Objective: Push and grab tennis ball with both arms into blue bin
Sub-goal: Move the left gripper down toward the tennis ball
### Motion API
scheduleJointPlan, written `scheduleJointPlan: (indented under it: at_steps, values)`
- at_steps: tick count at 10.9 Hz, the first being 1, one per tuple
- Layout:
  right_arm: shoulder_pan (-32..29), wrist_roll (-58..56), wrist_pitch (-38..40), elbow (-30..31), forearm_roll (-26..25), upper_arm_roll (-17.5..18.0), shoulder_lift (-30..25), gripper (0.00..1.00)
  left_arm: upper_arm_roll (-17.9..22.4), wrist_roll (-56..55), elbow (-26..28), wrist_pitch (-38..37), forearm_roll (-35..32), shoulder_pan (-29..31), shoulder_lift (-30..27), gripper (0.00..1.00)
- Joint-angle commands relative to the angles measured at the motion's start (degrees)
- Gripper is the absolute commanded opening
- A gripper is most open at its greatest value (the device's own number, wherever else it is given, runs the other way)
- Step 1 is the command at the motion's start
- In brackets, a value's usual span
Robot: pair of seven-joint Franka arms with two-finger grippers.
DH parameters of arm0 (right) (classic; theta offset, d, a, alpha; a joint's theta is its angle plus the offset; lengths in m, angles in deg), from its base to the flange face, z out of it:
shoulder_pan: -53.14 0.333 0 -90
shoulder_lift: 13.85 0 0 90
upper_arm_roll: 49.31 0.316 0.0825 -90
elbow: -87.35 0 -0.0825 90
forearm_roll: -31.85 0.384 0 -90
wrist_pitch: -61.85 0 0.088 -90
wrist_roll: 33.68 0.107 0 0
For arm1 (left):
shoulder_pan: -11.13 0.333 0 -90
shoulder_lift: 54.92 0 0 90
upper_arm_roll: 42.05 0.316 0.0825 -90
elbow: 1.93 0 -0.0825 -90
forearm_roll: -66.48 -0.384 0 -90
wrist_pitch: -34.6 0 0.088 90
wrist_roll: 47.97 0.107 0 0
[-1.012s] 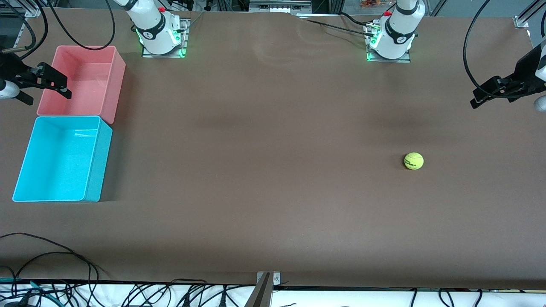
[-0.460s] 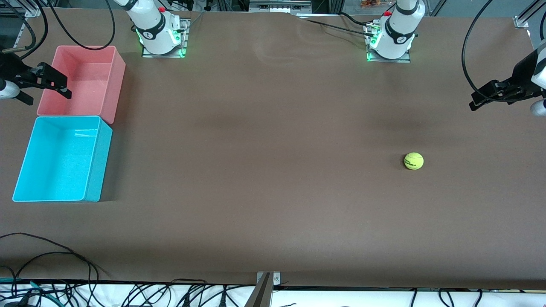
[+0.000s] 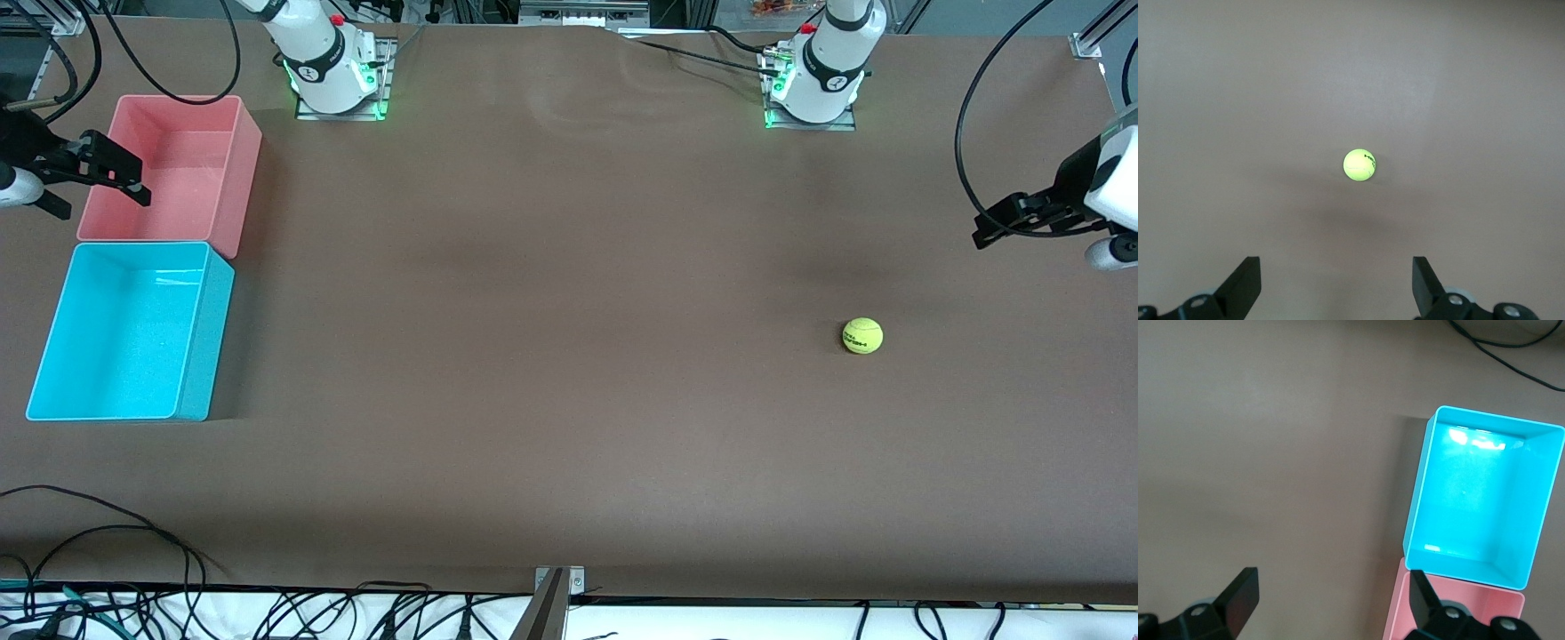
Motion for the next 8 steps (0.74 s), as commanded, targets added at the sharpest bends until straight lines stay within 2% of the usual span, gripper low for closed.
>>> scheduleJointPlan:
  at_steps: [1, 5, 8]
  values:
    - [-0.04, -0.86, 0.39, -1.38, -0.64, 0.16, 0.56, 1.00, -0.44, -0.33, 3.03, 2.08, -1.83, 0.84, -1.32, 1.00]
    - [-0.04, -0.86, 0.47, -1.38, -0.56, 0.16, 0.56, 1.00, -0.62, 0.64, 2.96, 2.00, -1.22, 1.11, -2.20, 1.00]
    - [-0.04, -0.86, 0.74, -1.38, -0.56, 0.16, 0.56, 1.00, -0.53, 5.56, 3.91, 2.08, -1.39, 1.20, -2.03, 1.00]
